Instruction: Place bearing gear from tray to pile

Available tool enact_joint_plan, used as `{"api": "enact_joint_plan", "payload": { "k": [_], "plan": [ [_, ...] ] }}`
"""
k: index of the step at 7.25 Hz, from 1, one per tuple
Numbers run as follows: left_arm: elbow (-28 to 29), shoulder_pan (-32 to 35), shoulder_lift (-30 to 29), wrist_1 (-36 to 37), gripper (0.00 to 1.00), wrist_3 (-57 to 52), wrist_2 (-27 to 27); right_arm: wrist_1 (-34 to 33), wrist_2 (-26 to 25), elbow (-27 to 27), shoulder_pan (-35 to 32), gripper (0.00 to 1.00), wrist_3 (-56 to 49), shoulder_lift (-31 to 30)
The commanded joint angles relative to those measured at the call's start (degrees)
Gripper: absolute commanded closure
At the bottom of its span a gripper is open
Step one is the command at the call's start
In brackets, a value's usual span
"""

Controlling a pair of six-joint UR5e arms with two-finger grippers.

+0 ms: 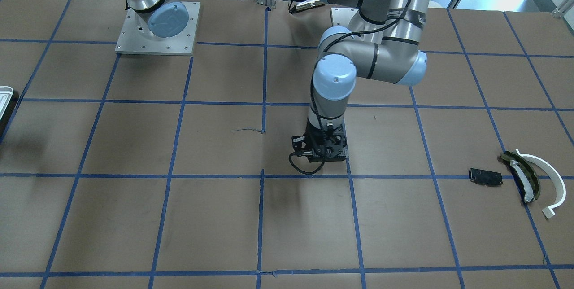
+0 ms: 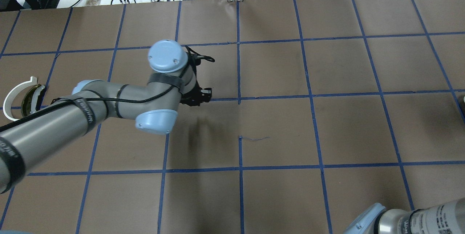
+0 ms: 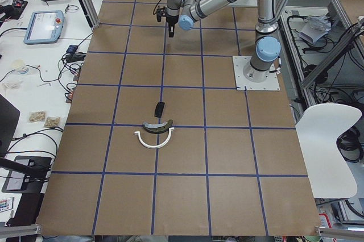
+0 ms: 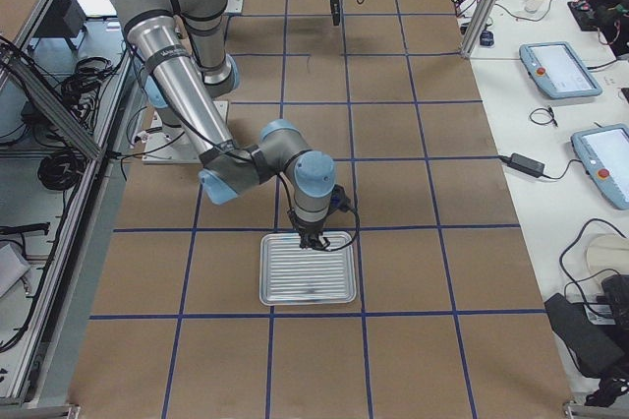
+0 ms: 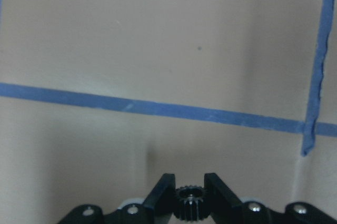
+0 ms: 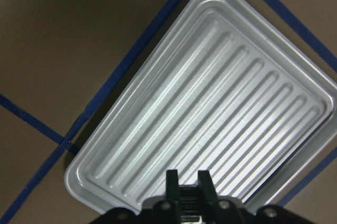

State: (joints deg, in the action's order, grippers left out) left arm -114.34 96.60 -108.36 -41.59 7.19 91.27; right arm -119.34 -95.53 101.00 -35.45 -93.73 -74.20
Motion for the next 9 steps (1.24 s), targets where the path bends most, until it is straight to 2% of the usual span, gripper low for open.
{"api": "enact_joint_plan", "payload": {
  "k": [1, 2, 3, 4, 5, 6, 7, 9],
  "plan": [
    [-3.16, -17.87, 4.89, -0.42, 1.0, -21.06, 3.36, 13.62, 2.17, -0.02, -10.03, 1.0, 18.21, -8.2],
    [-4.3, -23.77, 5.7, 2.1, 1.0, -34.47, 8.52, 16.83, 3.06, -0.1, -17.3, 1.0, 28.15, -9.89],
    [-5.62, -32.88, 5.71, 3.35, 1.0, -41.66, 6.92, 16.86, 3.16, -0.1, -26.25, 1.0, 37.82, -10.0],
    [-6.42, -41.06, 5.53, 3.53, 1.0, -50.34, -0.84, 16.51, 3.16, -0.1, -34.43, 0.99, 50.36, -9.48],
    [-6.34, -47.67, 4.14, 3.53, 1.0, -55.13, -2.66, 16.25, 3.33, -0.19, -42.87, 0.99, 63.02, -8.77],
    [-6.34, -50.0, 3.86, 3.45, 1.0, -56.74, -2.67, 16.07, 5.42, -0.19, -50.35, 0.99, 76.37, -6.68],
    [-6.42, -50.19, 3.6, 3.36, 1.0, -56.84, -2.76, 10.67, 6.84, -0.28, -56.86, 0.99, 85.73, -3.87],
    [-5.81, -50.46, 1.94, 3.62, 1.0, -57.11, -2.76, 4.23, 6.84, -1.5, -68.13, 0.99, 100.16, 2.01]
  ]
}}
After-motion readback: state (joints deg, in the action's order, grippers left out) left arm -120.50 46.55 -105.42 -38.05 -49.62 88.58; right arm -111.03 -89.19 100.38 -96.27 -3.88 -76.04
